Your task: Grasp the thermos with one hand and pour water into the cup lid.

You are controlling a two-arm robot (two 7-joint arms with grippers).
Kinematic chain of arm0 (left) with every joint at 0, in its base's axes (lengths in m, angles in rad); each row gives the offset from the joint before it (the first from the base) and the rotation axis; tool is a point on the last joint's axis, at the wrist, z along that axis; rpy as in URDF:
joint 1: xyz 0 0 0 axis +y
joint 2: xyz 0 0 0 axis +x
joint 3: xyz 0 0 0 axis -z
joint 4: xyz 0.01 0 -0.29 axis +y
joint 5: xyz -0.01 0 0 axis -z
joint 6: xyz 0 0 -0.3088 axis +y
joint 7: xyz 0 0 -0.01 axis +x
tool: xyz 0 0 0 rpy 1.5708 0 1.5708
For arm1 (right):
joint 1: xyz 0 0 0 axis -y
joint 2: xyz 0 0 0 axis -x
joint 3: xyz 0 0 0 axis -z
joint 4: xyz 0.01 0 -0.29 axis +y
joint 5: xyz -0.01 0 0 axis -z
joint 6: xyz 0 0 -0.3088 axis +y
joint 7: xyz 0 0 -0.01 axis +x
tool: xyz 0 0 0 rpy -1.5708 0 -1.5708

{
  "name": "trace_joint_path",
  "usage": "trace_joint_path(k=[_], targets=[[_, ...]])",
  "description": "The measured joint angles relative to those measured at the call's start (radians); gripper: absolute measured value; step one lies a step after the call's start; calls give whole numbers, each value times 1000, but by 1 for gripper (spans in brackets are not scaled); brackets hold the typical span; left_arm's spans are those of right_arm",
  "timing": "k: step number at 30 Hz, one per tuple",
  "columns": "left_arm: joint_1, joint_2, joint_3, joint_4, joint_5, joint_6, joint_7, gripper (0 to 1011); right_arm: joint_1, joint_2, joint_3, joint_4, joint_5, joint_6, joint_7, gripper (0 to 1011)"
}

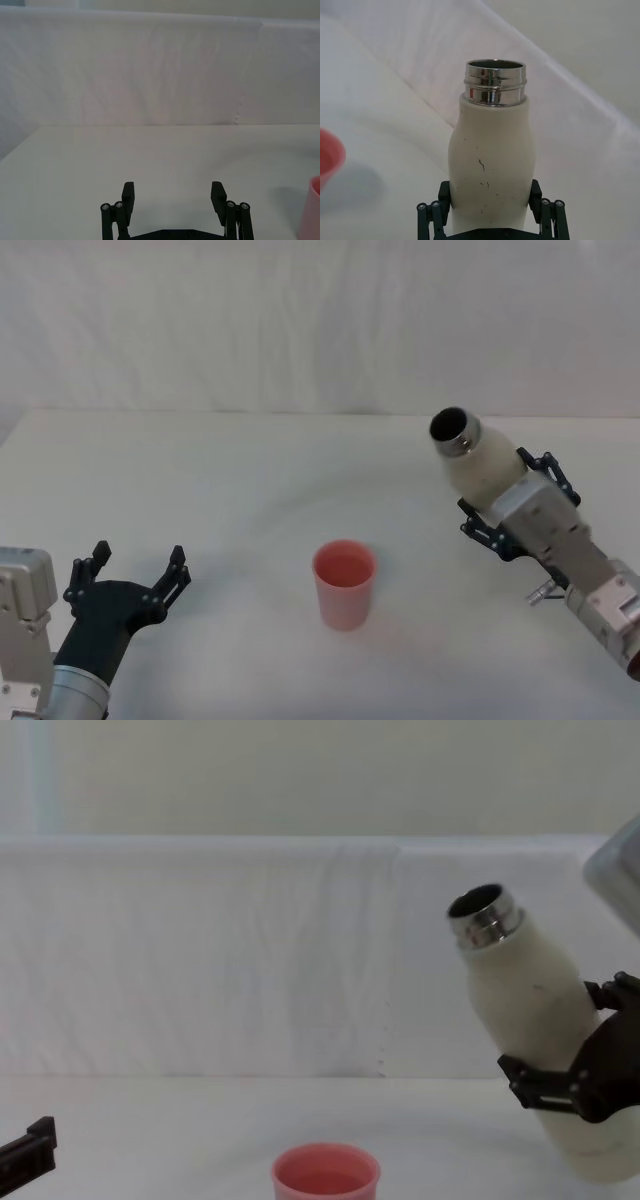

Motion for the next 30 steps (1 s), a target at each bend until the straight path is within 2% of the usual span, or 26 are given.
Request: trace_joint_path(k=[9, 14, 21, 23, 30], targets=[[0, 0, 0, 0, 0, 0, 0, 1001, -1, -45, 32, 13, 166, 10, 34, 955], [0, 0, 0, 0, 0, 0, 0, 1001, 1, -53, 33, 19, 215, 19, 45, 955], [0, 0, 0, 0, 0, 0, 0, 1001, 4, -70, 43, 32, 310, 37, 67, 955], [0, 0, 0, 0, 0, 0, 0, 1001, 7, -81, 50, 43, 354, 47, 75, 955], [0, 0, 0, 0, 0, 0, 0, 1001, 15, -92, 56, 61, 419, 65, 82, 955]])
